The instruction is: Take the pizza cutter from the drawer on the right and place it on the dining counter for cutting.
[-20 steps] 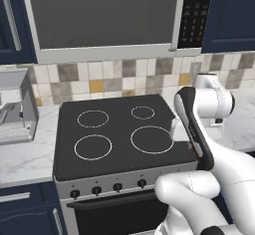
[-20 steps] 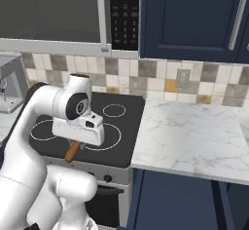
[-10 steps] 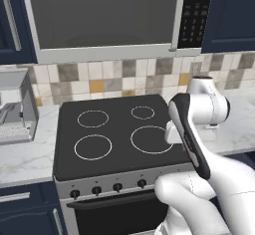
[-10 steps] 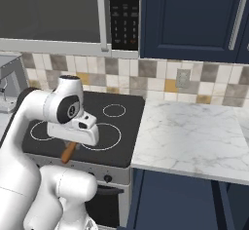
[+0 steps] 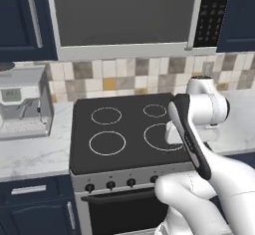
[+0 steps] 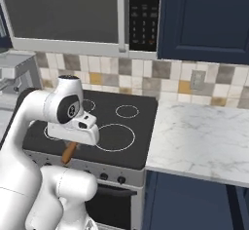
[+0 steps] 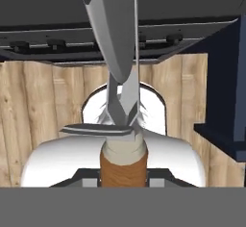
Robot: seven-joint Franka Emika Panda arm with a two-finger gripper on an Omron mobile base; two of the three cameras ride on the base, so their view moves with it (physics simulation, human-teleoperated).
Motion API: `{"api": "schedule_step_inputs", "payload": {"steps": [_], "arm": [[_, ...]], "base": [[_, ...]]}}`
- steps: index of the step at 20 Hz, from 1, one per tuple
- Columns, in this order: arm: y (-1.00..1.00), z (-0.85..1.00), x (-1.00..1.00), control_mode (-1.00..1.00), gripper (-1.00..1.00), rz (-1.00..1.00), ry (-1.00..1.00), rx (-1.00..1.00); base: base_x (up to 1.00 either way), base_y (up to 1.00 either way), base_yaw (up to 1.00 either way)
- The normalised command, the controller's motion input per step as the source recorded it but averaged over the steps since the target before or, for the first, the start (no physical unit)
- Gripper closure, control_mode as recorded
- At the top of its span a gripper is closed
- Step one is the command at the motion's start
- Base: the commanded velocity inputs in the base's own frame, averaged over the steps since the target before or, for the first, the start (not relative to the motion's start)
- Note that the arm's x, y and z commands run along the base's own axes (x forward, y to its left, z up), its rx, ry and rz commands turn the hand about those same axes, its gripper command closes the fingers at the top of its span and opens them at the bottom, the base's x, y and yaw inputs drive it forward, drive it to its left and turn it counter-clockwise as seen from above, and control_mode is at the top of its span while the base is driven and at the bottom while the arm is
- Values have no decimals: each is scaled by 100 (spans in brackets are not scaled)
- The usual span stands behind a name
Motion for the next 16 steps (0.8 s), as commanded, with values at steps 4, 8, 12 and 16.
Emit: {"api": "schedule_step_inputs", "payload": {"steps": [4,8,12,16], "arm": [[0,0,0,100,100,0,0,0],[0,0,0,100,100,0,0,0],[0,0,0,100,100,0,0,0],[0,0,0,100,100,0,0,0]], "base": [[-47,83,47],[-50,62,73],[-19,14,99],[-3,0,100]]}}
